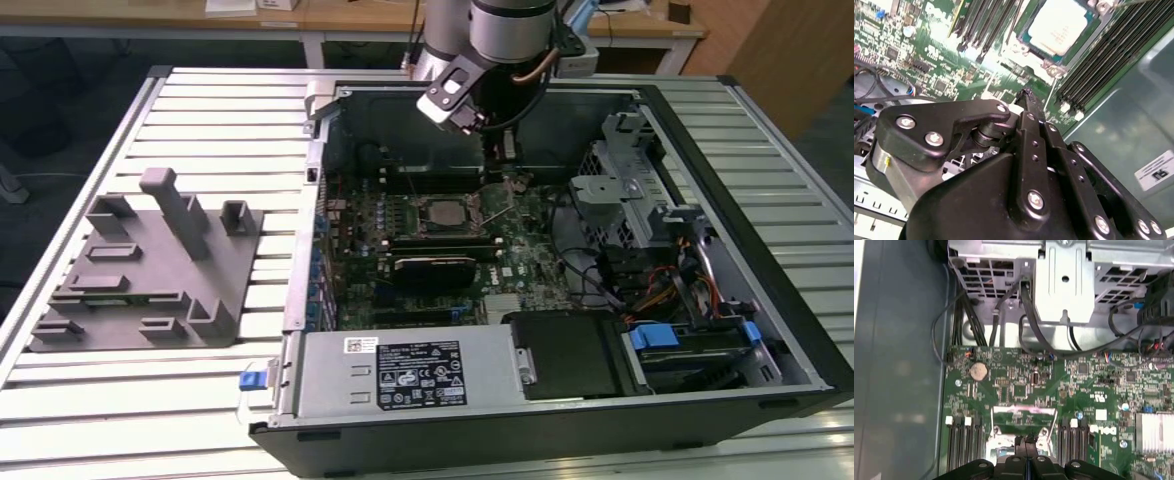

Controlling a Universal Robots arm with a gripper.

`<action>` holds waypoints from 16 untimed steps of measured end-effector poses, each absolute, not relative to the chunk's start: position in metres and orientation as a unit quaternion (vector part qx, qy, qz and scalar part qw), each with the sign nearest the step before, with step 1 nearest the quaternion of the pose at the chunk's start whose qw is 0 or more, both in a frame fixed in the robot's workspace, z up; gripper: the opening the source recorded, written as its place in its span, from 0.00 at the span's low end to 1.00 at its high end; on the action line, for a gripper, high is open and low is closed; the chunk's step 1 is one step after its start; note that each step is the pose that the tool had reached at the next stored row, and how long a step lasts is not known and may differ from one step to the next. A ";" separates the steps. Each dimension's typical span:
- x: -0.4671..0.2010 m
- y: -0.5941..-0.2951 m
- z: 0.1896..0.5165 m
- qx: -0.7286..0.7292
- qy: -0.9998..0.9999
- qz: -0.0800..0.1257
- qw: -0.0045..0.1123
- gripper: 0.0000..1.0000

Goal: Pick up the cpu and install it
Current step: 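Close the cpu cover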

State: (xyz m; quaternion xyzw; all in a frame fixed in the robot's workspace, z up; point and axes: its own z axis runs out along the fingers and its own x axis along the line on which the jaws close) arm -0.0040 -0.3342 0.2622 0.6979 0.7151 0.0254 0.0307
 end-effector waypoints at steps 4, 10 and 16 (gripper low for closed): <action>0.001 -0.333 0.262 0.698 0.715 0.025 0.031 0.11; 0.015 -0.331 0.262 0.698 0.715 0.025 0.031 0.11; 0.034 -0.329 0.262 0.698 0.715 0.024 0.029 0.11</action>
